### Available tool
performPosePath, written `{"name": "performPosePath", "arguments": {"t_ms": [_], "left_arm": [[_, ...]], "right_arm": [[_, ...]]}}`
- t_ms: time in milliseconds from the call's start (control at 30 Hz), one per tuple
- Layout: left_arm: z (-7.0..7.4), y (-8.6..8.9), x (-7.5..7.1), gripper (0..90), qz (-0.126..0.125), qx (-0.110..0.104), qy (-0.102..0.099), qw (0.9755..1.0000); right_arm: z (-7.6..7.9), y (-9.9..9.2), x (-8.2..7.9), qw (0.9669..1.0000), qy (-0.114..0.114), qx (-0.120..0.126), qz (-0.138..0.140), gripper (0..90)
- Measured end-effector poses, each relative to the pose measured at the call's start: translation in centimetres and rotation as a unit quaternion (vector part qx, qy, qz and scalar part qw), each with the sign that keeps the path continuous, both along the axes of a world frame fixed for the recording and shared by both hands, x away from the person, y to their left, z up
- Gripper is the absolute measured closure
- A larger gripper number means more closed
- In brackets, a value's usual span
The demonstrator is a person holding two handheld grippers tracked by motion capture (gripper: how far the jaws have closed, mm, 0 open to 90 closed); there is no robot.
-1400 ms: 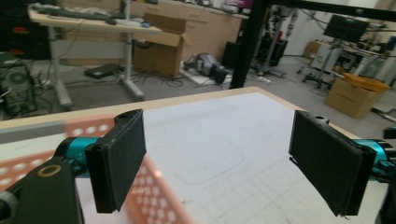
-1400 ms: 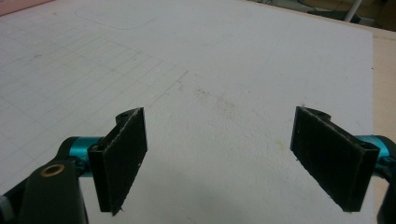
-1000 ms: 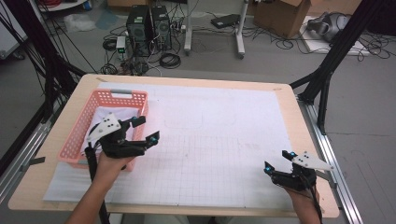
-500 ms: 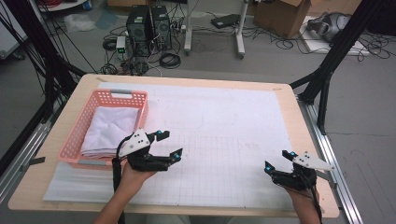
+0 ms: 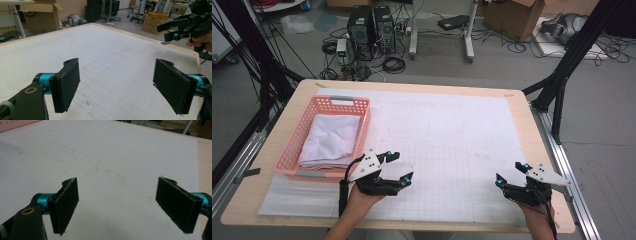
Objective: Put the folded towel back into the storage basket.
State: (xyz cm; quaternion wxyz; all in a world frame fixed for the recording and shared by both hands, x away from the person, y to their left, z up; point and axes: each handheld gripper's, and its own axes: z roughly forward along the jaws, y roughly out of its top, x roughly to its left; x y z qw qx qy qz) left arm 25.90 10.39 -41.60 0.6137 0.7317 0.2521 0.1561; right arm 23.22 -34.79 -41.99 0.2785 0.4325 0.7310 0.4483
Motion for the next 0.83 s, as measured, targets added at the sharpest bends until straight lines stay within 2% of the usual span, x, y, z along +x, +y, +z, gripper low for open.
{"name": "performPosePath", "arguments": {"t_ms": [400, 833], "left_arm": [[-0.66, 0.16, 0.02, 22.2, 0.004, -0.001, 0.006, 1.0], [-0.72, 0.21, 0.04, 22.2, 0.006, -0.002, 0.008, 1.0]], "right_arm": [[-0.01, 0.3, -0.1, 1.0, -0.001, -0.002, 0.002, 17.3], [-0.01, 0.28, -0.02, 1.0, -0.001, -0.002, 0.001, 17.3]]}}
